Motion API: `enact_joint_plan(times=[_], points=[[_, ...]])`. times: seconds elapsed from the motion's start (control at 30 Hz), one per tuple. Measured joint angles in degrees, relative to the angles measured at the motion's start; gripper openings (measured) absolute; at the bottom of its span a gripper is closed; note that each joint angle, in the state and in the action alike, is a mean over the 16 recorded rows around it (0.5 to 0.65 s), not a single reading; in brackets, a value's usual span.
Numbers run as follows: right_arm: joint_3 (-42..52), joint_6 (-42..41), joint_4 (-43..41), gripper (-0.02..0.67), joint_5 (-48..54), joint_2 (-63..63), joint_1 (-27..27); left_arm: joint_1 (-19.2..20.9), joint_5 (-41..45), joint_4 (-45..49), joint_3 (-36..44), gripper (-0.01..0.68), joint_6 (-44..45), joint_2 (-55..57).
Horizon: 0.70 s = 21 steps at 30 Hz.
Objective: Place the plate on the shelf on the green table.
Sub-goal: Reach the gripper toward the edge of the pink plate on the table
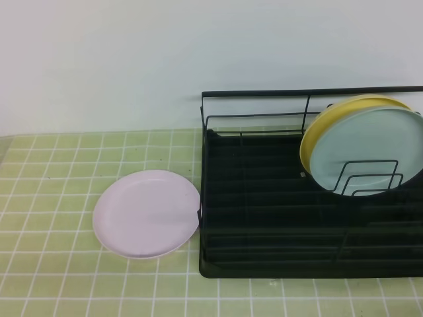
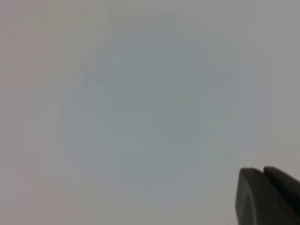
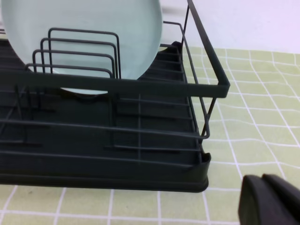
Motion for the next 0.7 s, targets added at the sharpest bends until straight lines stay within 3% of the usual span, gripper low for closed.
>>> enact_joint_plan(times=[0.4, 0.7], points=[[-0.1, 0.0, -0.1, -0.001, -7.9, 0.0, 0.0, 0.0, 18.1, 3.2, -13.6, 0.000, -0.7, 0.0], [-0.5, -0.8, -0.2, -0.001, -24.1, 0.0, 0.0, 0.0, 26.9, 2.7, -15.6, 0.000, 0.4, 0.0]])
